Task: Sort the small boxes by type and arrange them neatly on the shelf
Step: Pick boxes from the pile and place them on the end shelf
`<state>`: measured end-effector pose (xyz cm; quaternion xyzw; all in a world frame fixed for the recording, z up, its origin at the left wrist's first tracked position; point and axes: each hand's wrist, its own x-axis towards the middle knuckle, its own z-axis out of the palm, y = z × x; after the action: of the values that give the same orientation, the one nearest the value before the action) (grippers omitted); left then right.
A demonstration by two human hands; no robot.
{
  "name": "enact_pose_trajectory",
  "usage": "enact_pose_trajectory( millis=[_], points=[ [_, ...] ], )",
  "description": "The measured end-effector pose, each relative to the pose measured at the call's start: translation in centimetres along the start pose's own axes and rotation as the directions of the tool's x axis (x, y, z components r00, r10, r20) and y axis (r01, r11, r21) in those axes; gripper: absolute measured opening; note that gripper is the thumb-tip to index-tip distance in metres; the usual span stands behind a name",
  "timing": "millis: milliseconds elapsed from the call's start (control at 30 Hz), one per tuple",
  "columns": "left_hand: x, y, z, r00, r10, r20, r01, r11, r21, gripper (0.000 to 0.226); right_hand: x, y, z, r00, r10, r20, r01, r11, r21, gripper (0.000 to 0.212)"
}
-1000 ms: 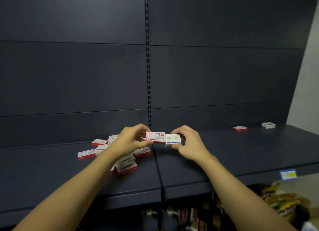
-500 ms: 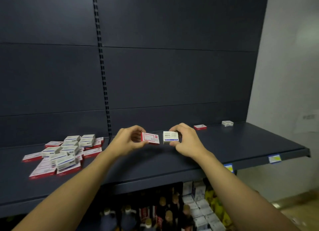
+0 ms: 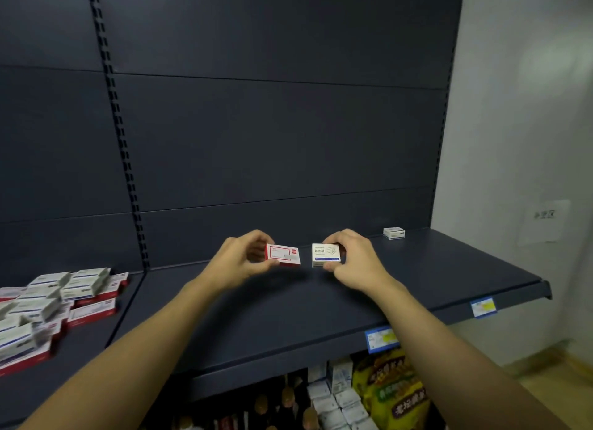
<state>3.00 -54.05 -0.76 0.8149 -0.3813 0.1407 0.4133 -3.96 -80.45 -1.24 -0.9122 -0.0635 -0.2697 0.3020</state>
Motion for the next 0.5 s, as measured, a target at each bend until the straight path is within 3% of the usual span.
enact_pose_trajectory(
  millis=[500],
  points=[
    [10.9,-0.9,6.0,1.000,-0.004,-0.012,0.004,1.000,-0.023,0.025,7.8,10.1,-3.0,0.999,0.047,0.005,-0.047,0.999,-0.010,0.033]
  ],
)
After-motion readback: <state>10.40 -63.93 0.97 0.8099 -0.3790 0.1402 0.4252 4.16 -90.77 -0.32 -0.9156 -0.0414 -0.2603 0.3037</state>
